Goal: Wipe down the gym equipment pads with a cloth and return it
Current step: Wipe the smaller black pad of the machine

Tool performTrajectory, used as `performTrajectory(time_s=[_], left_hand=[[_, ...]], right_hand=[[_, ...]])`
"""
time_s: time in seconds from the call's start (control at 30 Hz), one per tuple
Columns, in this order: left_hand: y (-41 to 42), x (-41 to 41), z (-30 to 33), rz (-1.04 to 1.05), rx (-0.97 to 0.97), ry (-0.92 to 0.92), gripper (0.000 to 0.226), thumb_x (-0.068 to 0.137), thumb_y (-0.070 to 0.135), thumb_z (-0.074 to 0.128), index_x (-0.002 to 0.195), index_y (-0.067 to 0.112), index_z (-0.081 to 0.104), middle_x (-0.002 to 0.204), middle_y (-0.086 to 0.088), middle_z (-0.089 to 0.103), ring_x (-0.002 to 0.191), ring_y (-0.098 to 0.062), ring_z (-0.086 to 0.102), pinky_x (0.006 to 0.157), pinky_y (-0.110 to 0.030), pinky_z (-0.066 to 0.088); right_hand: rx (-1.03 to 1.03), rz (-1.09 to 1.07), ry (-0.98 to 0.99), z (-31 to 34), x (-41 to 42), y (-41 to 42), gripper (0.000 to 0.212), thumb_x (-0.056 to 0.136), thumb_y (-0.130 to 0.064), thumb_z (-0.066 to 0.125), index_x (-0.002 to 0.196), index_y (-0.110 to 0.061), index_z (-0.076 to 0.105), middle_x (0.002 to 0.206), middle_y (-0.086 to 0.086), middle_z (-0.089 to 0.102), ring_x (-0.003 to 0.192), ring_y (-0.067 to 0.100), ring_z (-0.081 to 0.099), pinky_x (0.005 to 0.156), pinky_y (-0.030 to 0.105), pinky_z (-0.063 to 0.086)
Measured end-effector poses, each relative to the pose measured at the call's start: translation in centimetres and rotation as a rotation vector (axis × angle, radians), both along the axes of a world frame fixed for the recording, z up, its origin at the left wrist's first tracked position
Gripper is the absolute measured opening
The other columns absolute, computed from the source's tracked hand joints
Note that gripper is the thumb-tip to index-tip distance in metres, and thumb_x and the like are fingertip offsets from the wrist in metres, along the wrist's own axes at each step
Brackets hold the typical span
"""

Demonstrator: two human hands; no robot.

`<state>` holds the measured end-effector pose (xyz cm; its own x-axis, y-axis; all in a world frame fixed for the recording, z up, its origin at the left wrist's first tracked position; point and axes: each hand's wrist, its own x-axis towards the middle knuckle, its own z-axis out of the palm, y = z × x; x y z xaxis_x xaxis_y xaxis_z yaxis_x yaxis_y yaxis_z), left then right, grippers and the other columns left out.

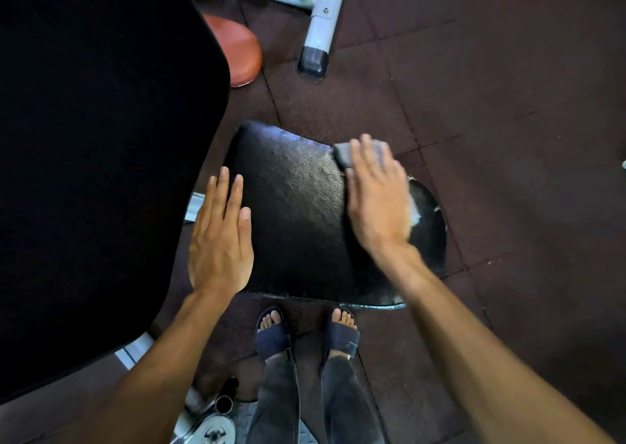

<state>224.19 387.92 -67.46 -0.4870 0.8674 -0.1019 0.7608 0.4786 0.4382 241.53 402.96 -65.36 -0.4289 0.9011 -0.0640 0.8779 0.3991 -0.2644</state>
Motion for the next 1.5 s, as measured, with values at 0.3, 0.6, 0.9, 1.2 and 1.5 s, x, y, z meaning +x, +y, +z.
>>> performTrajectory(time_s=[0.3, 0.6, 0.9, 1.2, 1.5], left_hand=[[-0.2, -0.2, 0.0, 0.004, 0.035, -0.049, 0.051, 0.105, 0.031, 0.02, 0.155, 0.022, 0.021, 0.166, 0.01, 0.006, 0.153, -0.01, 0.004, 0.12, -0.042, 0.028], [0.0, -0.2, -0.3, 0.0, 0.04, -0.034, 0.051, 0.105, 0.032, 0.018, 0.155, 0.022, 0.022, 0.165, 0.01, 0.007, 0.153, -0.009, 0.005, 0.121, -0.037, 0.023], [-0.2, -0.6, 0.8, 0.015, 0.2, -0.275, 0.054, 0.103, 0.035, 0.022, 0.153, 0.015, 0.029, 0.164, 0.005, 0.018, 0.152, -0.005, 0.009, 0.125, -0.032, 0.017], [3.1, 8.8, 1.1, -0.218, -0.038, 0.142, 0.058, 0.103, 0.041, 0.023, 0.156, 0.019, 0.017, 0.166, -0.005, 0.008, 0.154, -0.022, 0.004, 0.124, -0.05, 0.009], [1.6, -2.1, 0.6, -0.325, -0.019, 0.091, 0.058, 0.103, 0.036, 0.024, 0.157, 0.017, 0.013, 0.166, -0.002, 0.004, 0.154, -0.019, -0.001, 0.123, -0.05, 0.016]], right_hand=[[-0.113, 0.515, -0.052, 2.0, 9.4, -11.1, 0.063, 0.094, -0.016, 0.035, 0.154, -0.026, 0.016, 0.163, -0.007, 0.013, 0.151, 0.018, 0.006, 0.118, 0.043, 0.022], [-0.037, 0.022, 0.072, -1.0, -2.8, -1.2, 0.048, 0.101, -0.026, 0.036, 0.147, -0.014, 0.036, 0.156, 0.006, 0.033, 0.146, 0.029, 0.027, 0.114, 0.048, 0.031], [-0.381, -0.134, 0.598, 3.0, -1.7, -9.5, 0.048, 0.104, -0.028, 0.034, 0.151, -0.019, 0.027, 0.161, -0.004, 0.018, 0.15, 0.005, 0.007, 0.125, 0.037, 0.006], [-0.016, -0.035, -0.117, 0.1, 5.4, -5.9, 0.054, 0.102, -0.039, 0.025, 0.154, -0.024, 0.017, 0.163, -0.001, 0.012, 0.151, 0.019, 0.003, 0.121, 0.051, 0.011], [0.017, -0.036, -0.081, -0.3, 5.5, -6.2, 0.054, 0.103, -0.04, 0.025, 0.153, -0.024, 0.017, 0.163, -0.001, 0.013, 0.152, 0.019, 0.004, 0.122, 0.049, 0.011]])
